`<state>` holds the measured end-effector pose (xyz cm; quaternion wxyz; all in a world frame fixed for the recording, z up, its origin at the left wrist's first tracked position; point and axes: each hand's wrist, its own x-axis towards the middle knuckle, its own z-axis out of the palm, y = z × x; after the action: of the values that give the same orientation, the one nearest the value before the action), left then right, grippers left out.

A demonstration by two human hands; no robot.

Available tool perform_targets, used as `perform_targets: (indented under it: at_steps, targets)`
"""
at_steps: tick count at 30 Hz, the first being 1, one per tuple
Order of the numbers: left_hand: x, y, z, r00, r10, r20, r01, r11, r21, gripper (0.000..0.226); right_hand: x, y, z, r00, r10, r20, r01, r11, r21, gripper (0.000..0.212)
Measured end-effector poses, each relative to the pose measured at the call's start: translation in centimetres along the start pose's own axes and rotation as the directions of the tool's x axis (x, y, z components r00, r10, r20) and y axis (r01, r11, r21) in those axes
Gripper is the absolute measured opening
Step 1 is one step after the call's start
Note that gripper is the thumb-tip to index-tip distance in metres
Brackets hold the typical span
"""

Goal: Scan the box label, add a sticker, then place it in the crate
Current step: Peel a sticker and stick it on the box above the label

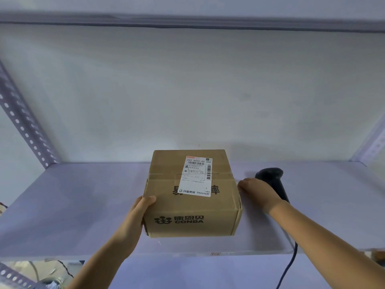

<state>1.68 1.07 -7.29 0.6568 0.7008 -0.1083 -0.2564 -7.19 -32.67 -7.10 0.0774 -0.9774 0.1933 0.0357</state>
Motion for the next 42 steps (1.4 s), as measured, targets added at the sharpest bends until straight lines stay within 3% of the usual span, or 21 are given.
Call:
perform_targets:
  at_steps: [12, 16, 20, 22, 24, 27, 29, 32, 36, 42]
  targets:
    - [-0.1, 0.1, 0.0, 1.000, -0.012, -0.005, 0.012, 1.000, -0.024, 0.059, -0.6, -0.1, -0.9, 1.000, 0.013, -0.023, -0.012, 1.000, 0.012, 0.014]
    - [-0.2, 0.1, 0.1, 1.000, -0.020, 0.010, 0.020, 0.999, -0.033, 0.060, -1.0, -0.1, -1.3, 1.000, -0.006, 0.010, 0.006, 1.000, 0.022, 0.039]
    - [-0.5, 0.6, -0.1, 1.000, 0.005, 0.028, -0.004, 1.000, -0.020, 0.062, -1.7, 0.0, -0.6, 0.986, 0.033, -0.164, -0.029, 0.999, 0.029, 0.027]
    - [-1.0, 1.2, -0.1, 0.998, 0.048, -0.038, -0.047, 0.999, 0.014, 0.071, -2.3, 0.2, -1.0, 0.929, 0.072, -0.363, -0.031, 0.992, 0.118, 0.023]
    - [-1.8, 2.3, 0.0, 0.976, 0.153, -0.152, -0.139, 0.985, 0.099, 0.074, -3.4, 0.1, -2.0, 0.817, 0.105, -0.567, 0.010, 0.981, 0.196, 0.015]
    - [-3.8, 4.4, 0.5, 0.891, 0.402, -0.211, -0.341, 0.899, 0.275, 0.054, -5.3, -1.7, -4.1, 0.615, 0.021, -0.789, 0.153, 0.978, 0.145, 0.006]
    - [-5.2, 6.3, 1.5, 0.870, 0.463, -0.169, -0.411, 0.871, 0.270, 0.032, -6.6, -3.6, -5.2, 0.469, -0.078, -0.880, 0.268, 0.962, 0.058, 0.009]
    - [-7.1, 8.6, 3.5, 0.909, 0.413, 0.054, -0.414, 0.880, 0.234, 0.032, -8.9, -7.2, -5.8, 0.323, -0.244, -0.914, 0.417, 0.904, -0.094, 0.016]
    - [-8.0, 9.4, 5.2, 0.904, 0.333, 0.269, -0.380, 0.913, 0.148, 0.028, -10.9, -10.3, -5.2, 0.262, -0.357, -0.897, 0.538, 0.825, -0.171, 0.021]
    - [-8.2, 9.5, 5.5, 0.915, 0.226, 0.333, -0.208, 0.974, -0.091, 0.036, -11.8, -11.5, -5.0, 0.199, -0.423, -0.884, 0.555, 0.792, -0.254, 0.020]
